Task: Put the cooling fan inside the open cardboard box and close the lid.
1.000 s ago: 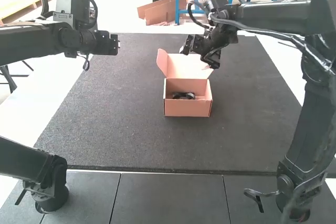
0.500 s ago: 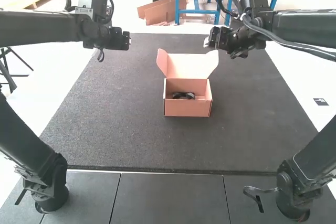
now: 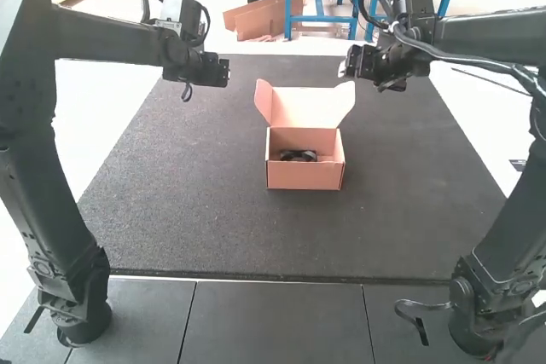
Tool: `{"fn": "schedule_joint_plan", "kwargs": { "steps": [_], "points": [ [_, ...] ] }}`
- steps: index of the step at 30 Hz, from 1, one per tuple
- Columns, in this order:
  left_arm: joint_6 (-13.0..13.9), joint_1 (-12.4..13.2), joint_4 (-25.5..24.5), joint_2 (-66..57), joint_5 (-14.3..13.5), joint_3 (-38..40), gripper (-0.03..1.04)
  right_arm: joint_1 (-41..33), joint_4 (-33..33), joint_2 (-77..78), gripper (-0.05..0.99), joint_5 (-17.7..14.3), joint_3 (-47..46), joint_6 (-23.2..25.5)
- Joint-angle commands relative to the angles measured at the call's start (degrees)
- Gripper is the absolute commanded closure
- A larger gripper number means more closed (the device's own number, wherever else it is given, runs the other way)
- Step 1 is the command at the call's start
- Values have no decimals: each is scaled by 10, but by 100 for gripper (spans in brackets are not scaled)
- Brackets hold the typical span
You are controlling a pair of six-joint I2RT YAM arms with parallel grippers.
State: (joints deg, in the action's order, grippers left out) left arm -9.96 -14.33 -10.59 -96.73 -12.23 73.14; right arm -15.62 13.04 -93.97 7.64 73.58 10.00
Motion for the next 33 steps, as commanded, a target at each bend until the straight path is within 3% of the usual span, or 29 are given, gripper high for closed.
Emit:
{"fn": "schedule_joint_plan", "kwargs": {
  "steps": [1, 12, 20, 23, 33],
  "points": [
    [-8, -4, 7, -18, -5, 33, 4, 7, 4, -21, 4, 26, 46, -5],
    [-19, -6, 1, -80, 12, 84, 4, 8, 81, -107, 4, 40, 145, -9],
    [-22, -22, -11, -102, 70, 121, 4, 16, 116, -144, 4, 51, 192, -9],
    [-22, -32, -16, -111, 78, 130, 4, 16, 125, -152, 4, 54, 204, -9],
    [-23, -45, -20, -125, 79, 132, 4, 31, 154, -163, 4, 78, 235, -6]
  ]
}}
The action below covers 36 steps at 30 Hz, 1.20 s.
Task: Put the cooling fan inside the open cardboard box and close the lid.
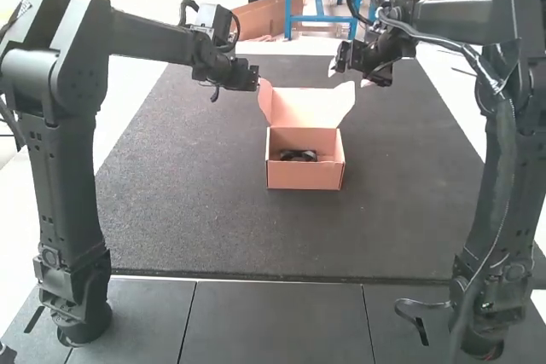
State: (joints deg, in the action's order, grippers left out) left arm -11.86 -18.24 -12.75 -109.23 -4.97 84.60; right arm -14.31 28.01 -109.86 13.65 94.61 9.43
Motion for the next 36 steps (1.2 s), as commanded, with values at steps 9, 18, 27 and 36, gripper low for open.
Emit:
{"fn": "schedule_joint_plan", "kwargs": {
  "steps": [9, 18, 27, 36],
  "points": [
    [-25, -7, -3, -1, 44, 17, 4, 25, 42, -11, 8, 51, 34, -4],
    [-36, -8, -9, 0, 77, 17, 4, 21, 50, -15, 15, 59, 34, -11],
    [-41, -19, -15, 1, 76, 17, 4, 20, 48, -15, 50, 54, 34, -10],
    [-44, -22, -21, 2, 76, 16, 4, 19, 46, -15, 63, 46, 32, -4]
  ]
}}
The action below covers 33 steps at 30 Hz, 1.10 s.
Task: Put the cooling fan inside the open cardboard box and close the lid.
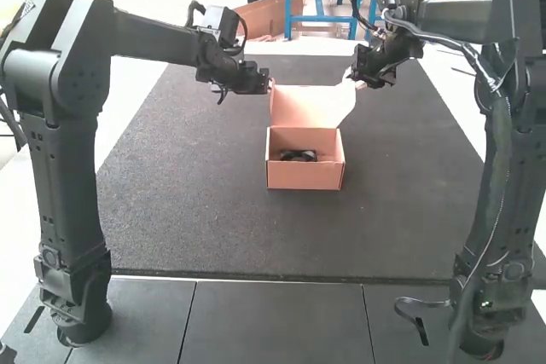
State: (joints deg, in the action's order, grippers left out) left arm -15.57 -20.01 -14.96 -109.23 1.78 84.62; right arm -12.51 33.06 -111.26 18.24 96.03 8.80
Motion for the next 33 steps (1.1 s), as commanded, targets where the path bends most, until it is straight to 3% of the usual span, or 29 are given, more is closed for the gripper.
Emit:
{"fn": "schedule_joint_plan", "kwargs": {
  "steps": [1, 9, 16, 23, 33],
  "points": [
    [-8, -5, -2, 2, 9, 17, 4, 1, -5, -1, 63, 0, 18, 3],
    [-10, -5, -5, 4, 9, 17, 4, -1, -15, -1, 79, -15, 11, 3],
    [-11, -6, -14, 8, 9, 17, 4, -13, -19, -2, 82, -32, 6, 0],
    [-14, -13, -28, 10, 9, 17, 4, -23, -17, -1, 92, -36, -3, 3],
    [-21, -27, -33, 15, 9, 17, 4, -29, -5, 5, 94, -46, -3, 3]
  ]
}}
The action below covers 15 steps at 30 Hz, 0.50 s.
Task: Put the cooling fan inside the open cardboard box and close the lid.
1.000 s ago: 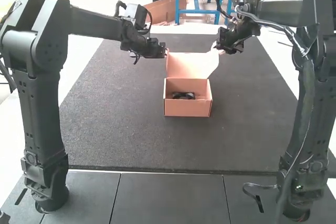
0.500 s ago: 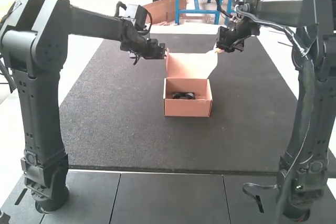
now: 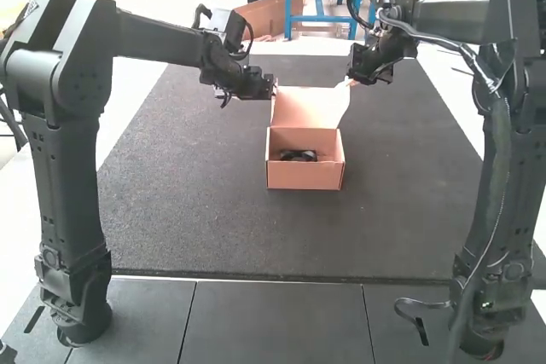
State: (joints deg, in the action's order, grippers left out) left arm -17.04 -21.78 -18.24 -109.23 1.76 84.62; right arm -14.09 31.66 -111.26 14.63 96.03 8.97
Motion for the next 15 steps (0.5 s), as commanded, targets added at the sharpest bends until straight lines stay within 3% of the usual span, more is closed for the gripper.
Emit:
{"fn": "schedule_joint_plan", "kwargs": {
  "steps": [1, 15],
  "points": [
    [-6, -9, -1, 16, 9, 17, 4, -14, 10, 7, 94, -10, -3, 1],
    [-5, -11, -18, 39, 8, 10, 4, -36, 23, 49, 94, -10, -35, 2]
  ]
}}
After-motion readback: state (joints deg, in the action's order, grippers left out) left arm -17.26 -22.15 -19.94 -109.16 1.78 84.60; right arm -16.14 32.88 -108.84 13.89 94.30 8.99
